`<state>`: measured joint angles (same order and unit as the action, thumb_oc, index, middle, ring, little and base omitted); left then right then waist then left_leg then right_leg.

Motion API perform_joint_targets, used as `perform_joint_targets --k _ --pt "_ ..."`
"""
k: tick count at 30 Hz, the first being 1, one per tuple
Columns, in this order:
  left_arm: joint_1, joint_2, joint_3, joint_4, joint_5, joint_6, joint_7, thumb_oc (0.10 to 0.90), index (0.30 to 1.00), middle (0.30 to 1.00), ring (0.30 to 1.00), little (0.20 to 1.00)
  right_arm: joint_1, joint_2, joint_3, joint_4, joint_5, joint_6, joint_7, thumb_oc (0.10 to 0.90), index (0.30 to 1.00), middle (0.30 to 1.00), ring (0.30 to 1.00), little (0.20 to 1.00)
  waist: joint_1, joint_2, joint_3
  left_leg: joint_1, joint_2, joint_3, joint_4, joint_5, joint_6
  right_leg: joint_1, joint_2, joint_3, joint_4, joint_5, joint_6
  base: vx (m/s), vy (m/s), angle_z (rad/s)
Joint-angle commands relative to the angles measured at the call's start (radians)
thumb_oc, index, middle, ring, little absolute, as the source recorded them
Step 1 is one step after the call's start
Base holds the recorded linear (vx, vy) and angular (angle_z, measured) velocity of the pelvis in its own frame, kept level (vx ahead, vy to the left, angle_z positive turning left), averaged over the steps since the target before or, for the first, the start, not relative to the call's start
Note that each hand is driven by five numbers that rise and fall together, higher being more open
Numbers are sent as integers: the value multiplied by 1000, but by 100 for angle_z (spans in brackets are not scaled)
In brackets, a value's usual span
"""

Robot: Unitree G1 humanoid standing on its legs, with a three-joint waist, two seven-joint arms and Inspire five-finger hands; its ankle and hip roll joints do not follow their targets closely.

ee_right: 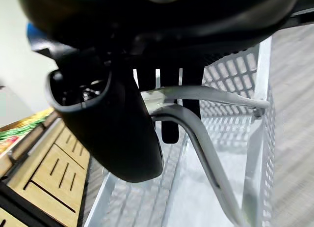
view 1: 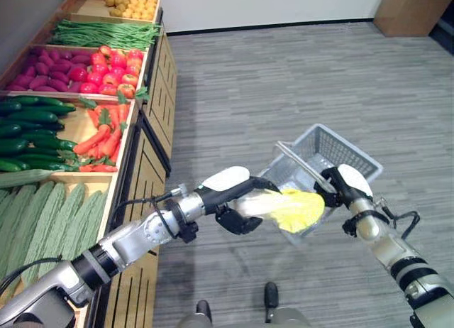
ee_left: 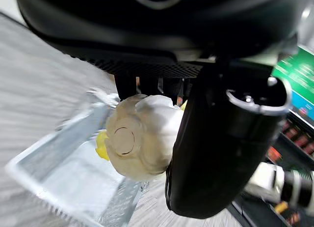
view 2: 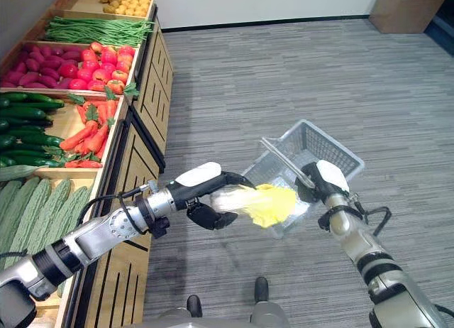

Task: Get the vegetables into the basket

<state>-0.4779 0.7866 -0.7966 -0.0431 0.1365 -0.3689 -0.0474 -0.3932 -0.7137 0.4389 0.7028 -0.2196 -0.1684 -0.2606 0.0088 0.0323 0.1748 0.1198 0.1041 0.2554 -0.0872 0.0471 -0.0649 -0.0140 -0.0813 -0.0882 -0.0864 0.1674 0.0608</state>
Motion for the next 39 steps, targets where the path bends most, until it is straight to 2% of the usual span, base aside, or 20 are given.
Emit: perform_joint_targets --k 1,5,9,12,15,17,18,19,20,21,27,39 --pt "-172 -43 -74 -8 75 -106 94 400 300 300 300 300 -230 -7 36 -10 17 -80 -90 400 300 300 300 300 8 -59 -104 -47 36 -31 0 25 -50 69 -51 -60 3 -85 112 0 0 0" --pt "-194 -89 -124 49 154 -104 109 400 300 300 300 300 -263 23 64 -14 18 -82 -91 400 300 300 300 300 3 -54 -110 -46 37 -31 0 25 -51 73 -49 -63 2 -87 111 0 0 0" --pt "-235 -144 -189 179 356 -103 181 400 300 300 300 300 -273 61 77 -53 37 -103 -92 400 300 300 300 300 -5 -51 -115 -46 37 -31 0 22 -52 75 -49 -66 0 -88 113 0 0 0" --pt "-212 -193 -190 300 512 -72 247 400 300 300 300 300 -233 80 60 -178 56 -132 -84 400 300 300 300 300 -13 -52 -118 -45 37 -28 0 19 -50 76 -51 -64 0 -90 114 0 0 0" --pt "-189 -222 -186 367 587 -55 281 400 300 300 300 300 -198 88 43 -250 71 -145 -73 400 300 300 300 300 -16 -52 -121 -43 36 -25 0 17 -50 77 -51 -62 0 -91 114 0 0 0" --pt "-165 -246 -169 443 684 -11 306 400 300 300 300 300 -142 112 16 -346 115 -169 -57 400 300 300 300 300 -21 -53 -123 -41 36 -22 0 13 -49 77 -51 -59 -1 -92 115 0 0 0" --pt "-163 -251 -172 450 691 -10 314 400 300 300 300 300 -136 111 13 -352 116 -167 -55 400 300 300 300 300 -20 -54 -124 -41 36 -22 0 13 -49 77 -51 -59 -1 -92 115 0 0 0" --pt "-152 -262 -166 477 713 0 317 527 478 478 478 478 -118 113 6 -388 129 -171 -44 400 300 300 300 300 -22 -55 -125 -40 35 -20 0 12 -49 78 -52 -59 -1 -92 115 0 0 0" --pt "-147 -268 -158 490 733 6 323 602 583 583 583 583 -98 113 -4 -412 139 -176 -39 400 300 300 300 300 -23 -55 -125 -39 35 -19 0 11 -48 78 -52 -58 -1 -92 116 0 0 0" --pt "-126 -278 -134 531 769 34 329 900 1000 1000 1000 1000 -60 118 -22 -480 169 -186 -20 400 300 300 300 300 -26 -56 -125 -37 37 -15 0 9 -48 77 -51 -56 -1 -93 115 0 0 0" --pt "-70 -294 -58 591 808 95 353 900 1000 1000 1000 1000 40 116 -71 -572 226 -185 11 400 300 300 300 300 -27 -61 -128 -29 39 -9 0 8 -50 83 -51 -55 -1 -95 113 0 0 0" --pt "31 -263 51 604 811 142 360 900 1000 1000 1000 1000 150 109 -137 -582 227 -172 32 400 300 300 300 300 -18 -63 -136 -21 39 -20 0 8 -51 104 -49 -65 0 -105 108 0 0 0"
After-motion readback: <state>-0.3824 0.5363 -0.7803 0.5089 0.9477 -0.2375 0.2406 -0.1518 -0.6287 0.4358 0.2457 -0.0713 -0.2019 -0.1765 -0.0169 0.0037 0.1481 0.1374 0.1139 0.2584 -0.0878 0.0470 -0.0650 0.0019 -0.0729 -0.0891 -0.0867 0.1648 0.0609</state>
